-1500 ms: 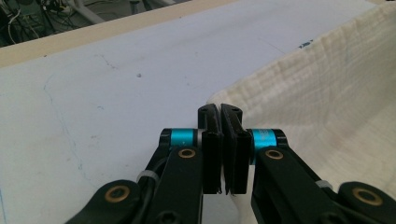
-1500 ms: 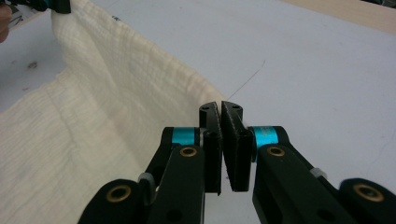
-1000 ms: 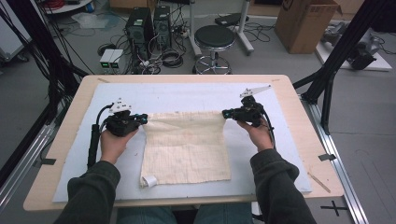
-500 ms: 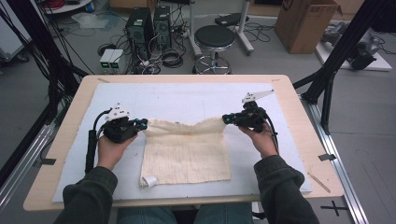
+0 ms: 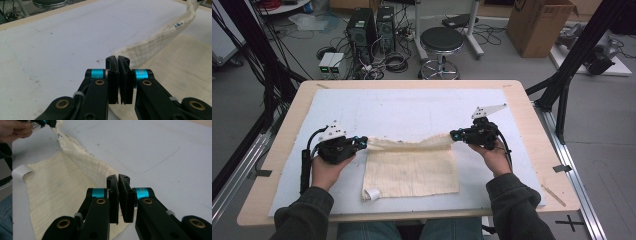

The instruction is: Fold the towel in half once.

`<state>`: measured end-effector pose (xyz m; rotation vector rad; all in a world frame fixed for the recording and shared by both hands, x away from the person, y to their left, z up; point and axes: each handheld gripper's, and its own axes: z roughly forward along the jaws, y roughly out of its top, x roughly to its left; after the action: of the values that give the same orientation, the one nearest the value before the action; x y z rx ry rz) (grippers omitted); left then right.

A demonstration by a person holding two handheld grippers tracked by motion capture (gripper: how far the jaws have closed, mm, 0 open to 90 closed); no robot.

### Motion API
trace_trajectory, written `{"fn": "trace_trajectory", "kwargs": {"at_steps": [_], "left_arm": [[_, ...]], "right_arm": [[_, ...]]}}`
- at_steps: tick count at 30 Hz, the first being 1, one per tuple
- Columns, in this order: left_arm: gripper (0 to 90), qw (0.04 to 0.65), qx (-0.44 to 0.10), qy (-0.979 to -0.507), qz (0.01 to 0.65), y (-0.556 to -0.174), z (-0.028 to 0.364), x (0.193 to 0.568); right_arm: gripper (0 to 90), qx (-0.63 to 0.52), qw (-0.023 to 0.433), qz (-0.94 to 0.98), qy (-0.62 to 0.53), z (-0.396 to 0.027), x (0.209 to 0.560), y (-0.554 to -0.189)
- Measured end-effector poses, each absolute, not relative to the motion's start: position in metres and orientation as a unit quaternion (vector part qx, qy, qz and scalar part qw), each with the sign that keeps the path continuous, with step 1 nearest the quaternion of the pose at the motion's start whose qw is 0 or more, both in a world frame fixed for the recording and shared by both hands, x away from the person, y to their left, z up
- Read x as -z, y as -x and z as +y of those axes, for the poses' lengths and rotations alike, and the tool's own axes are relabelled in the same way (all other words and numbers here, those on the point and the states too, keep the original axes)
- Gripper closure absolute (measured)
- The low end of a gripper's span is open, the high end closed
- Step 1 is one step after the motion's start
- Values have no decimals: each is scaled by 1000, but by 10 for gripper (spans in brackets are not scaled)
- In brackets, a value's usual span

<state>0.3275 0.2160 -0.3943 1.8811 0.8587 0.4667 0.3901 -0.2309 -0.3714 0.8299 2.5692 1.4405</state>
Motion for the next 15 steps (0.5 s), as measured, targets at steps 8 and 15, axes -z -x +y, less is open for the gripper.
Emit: {"fn": "trace_trajectory", "kwargs": {"at_steps": [8,15], "left_arm": [[863,488,-189,-780,342,-313,216,399],[863,486,-189,-790,324,-298,215,399]], "right_arm": [[868,-467,41,842,-267,-235,375,-378],[868,-466,41,845,-261,-238,381,-366]]}}
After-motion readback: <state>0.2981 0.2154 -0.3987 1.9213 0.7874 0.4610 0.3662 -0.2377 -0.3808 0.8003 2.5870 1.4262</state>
